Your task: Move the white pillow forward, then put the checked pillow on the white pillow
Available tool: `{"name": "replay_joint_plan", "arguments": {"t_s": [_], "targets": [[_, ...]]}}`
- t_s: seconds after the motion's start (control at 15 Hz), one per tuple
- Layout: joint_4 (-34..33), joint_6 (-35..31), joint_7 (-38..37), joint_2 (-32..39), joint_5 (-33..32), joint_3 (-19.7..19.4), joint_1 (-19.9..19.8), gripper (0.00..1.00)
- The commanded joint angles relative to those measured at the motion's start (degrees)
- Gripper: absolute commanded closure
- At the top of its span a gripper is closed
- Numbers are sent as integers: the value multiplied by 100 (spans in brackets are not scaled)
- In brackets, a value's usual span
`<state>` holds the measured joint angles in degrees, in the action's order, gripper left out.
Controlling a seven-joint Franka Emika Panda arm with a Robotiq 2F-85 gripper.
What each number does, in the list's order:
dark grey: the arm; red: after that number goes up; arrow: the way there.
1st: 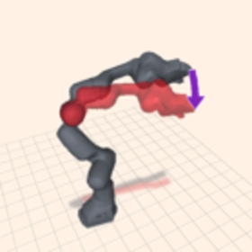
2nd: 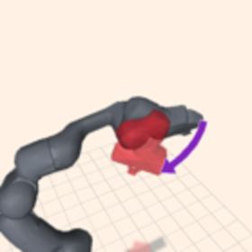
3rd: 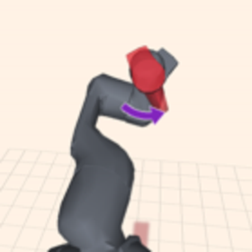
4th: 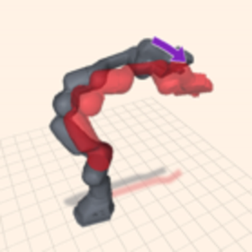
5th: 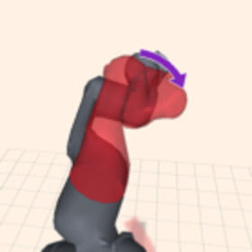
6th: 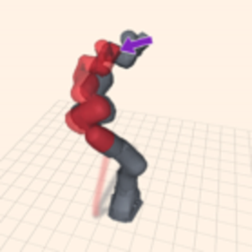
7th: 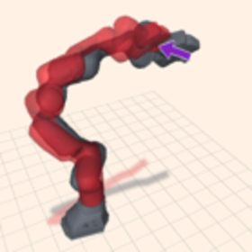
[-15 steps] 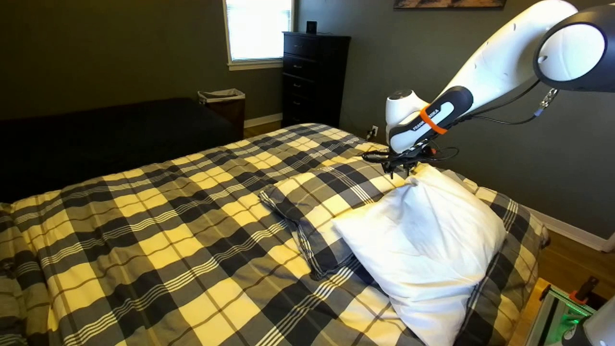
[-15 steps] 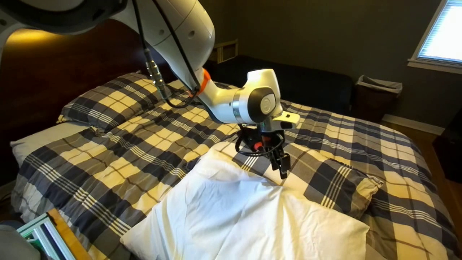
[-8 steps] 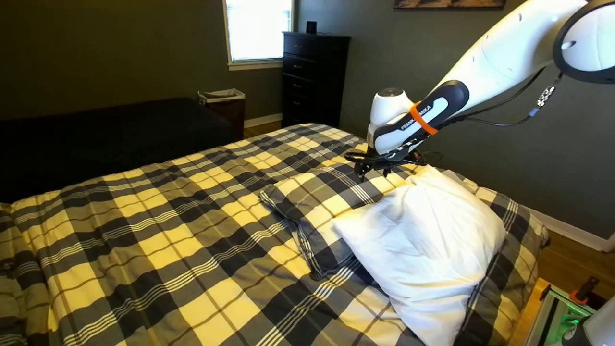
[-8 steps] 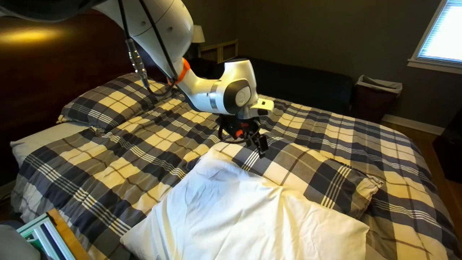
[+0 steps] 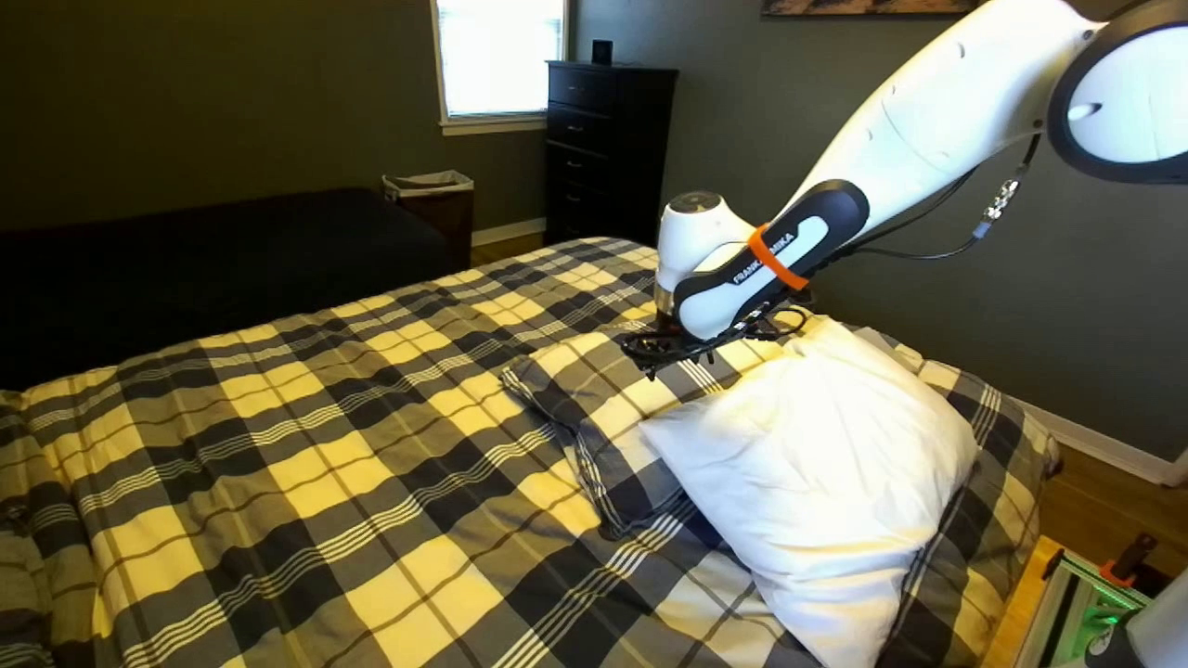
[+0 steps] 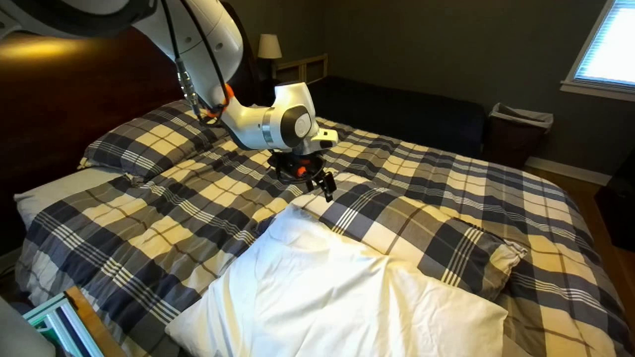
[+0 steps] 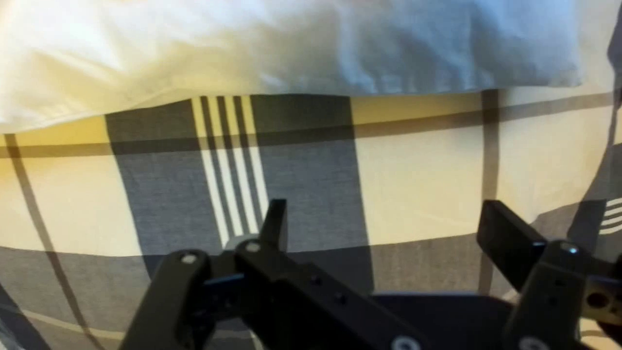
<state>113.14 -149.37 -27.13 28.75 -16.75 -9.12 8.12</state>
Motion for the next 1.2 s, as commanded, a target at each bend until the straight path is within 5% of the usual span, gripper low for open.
{"name": "replay_joint_plan", "arguments": {"t_s": [0.0, 0.67, 1.13], "targets": [[-434, -12, -133, 510, -197, -152, 385, 0], [-1526, 133, -706, 1772, -892, -650, 1531, 0], [-2165, 458, -733, 2668, -949, -882, 1882, 0]]}}
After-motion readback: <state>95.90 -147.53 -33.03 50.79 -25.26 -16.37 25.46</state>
